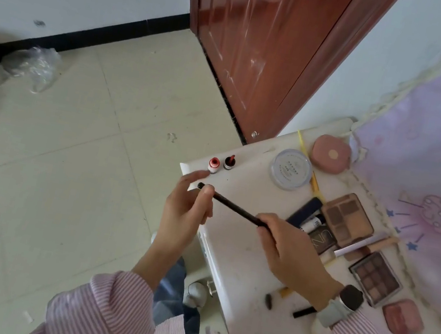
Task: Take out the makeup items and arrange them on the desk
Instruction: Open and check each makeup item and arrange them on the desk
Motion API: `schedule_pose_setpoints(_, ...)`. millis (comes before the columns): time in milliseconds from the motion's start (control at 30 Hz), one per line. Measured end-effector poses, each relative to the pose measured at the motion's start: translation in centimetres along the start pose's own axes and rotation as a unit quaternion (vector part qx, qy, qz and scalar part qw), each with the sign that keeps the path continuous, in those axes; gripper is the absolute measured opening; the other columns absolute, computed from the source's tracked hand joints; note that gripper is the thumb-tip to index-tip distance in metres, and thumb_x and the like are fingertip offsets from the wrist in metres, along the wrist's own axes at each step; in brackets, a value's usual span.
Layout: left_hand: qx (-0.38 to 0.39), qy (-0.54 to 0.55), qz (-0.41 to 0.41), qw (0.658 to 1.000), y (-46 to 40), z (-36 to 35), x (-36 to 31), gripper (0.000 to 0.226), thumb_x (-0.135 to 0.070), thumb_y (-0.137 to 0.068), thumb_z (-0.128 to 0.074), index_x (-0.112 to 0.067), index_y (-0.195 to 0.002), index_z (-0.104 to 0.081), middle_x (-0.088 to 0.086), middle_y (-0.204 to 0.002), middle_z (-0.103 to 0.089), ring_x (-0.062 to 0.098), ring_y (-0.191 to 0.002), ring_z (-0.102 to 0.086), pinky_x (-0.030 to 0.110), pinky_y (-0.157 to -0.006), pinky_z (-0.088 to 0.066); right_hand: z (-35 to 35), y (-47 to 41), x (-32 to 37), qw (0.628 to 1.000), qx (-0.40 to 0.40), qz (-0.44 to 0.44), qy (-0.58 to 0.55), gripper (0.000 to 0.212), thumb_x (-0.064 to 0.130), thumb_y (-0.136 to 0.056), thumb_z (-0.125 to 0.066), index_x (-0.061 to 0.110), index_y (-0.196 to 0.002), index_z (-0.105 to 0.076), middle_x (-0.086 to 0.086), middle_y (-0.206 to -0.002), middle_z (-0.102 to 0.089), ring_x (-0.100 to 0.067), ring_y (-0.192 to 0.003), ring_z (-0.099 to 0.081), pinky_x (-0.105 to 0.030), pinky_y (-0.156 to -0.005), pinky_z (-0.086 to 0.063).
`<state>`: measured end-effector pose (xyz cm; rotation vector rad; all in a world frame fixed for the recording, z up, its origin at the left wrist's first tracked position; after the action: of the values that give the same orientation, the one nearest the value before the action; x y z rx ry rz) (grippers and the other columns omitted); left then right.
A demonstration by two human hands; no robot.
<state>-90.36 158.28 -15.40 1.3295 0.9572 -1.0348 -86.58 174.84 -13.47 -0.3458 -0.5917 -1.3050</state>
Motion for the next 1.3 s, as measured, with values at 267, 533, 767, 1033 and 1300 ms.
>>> schedule_pose_setpoints(267,0.011,-0.001,0.036,0.999,0.8,2.9,1.3,0.017,-0.004,-0.09,-0.053,-0.004,-0.074,-0.06,-0.004,-0.047,-0.055,0.004,-0.044,-0.046,0.012,-0.048,-0.039,-0.8,-0.4,0.2,0.995,0.069,0.036,0.056,0.024,0.025,-0.095,-0.042,0.014,-0.107,-0.061,0.005,-0.086,-0.064,-0.016,-0.067,-0.059,-0.03,-0.059,-0.045)
schedule_pose_setpoints(533,0.032,-0.018,0.053,0.998,1.2,3.1,2.7,0.018,0.0,-0.089,-0.054,-0.004,-0.072,-0.059,-0.004,-0.048,-0.054,0.004,-0.045,-0.044,0.014,-0.049,-0.039,-0.6,-0.9,0.3,0.994,0.089,0.045,0.041,0.03,0.029,-0.092,-0.04,0.015,-0.102,-0.064,-0.003,-0.075,-0.069,-0.02,-0.061,-0.061,-0.041,-0.058,-0.052)
schedule_pose_setpoints(767,0.027,-0.014,0.055,0.998,1.2,3.4,3.6,0.017,-0.001,-0.089,-0.053,-0.002,-0.074,-0.059,-0.005,-0.048,-0.052,0.003,-0.045,-0.043,0.013,-0.049,-0.038,-2.2,-0.5,-0.3,0.985,0.172,-0.007,-0.005,0.025,0.03,-0.096,-0.042,0.021,-0.113,-0.058,0.007,-0.08,-0.063,-0.011,-0.071,-0.056,-0.033,-0.069,-0.048)
schedule_pose_setpoints(1033,-0.044,0.105,0.08,0.99,0.3,4.8,3.8,0.017,-0.007,-0.094,-0.046,-0.007,-0.08,-0.056,-0.003,-0.053,-0.051,0.012,-0.052,-0.041,0.024,-0.054,-0.037,-2.7,0.0,0.0,0.991,0.11,-0.057,-0.04,0.018,0.022,-0.096,-0.043,0.016,-0.097,-0.06,0.009,-0.05,-0.043,-0.005,-0.044,-0.042,-0.015,-0.046,-0.031)
schedule_pose_setpoints(1300,0.016,0.084,0.077,0.993,0.0,5.0,3.7,0.015,-0.006,-0.093,-0.048,-0.008,-0.082,-0.056,-0.005,-0.055,-0.053,0.012,-0.055,-0.044,0.021,-0.055,-0.039,-2.7,0.2,-0.5,0.975,0.129,-0.083,-0.163,0.019,0.028,-0.093,-0.049,0.032,-0.106,-0.063,0.012,-0.053,-0.051,-0.001,-0.044,-0.042,-0.011,-0.045,-0.031)
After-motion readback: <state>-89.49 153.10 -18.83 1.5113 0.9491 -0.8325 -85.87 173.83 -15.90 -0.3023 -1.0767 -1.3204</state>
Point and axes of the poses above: each hand's wrist, its own y-axis away from the middle knuckle, its own z-axis out of the back of the hand, x = y × z, the point moved 8 cm from there along -y, towards the middle knuckle
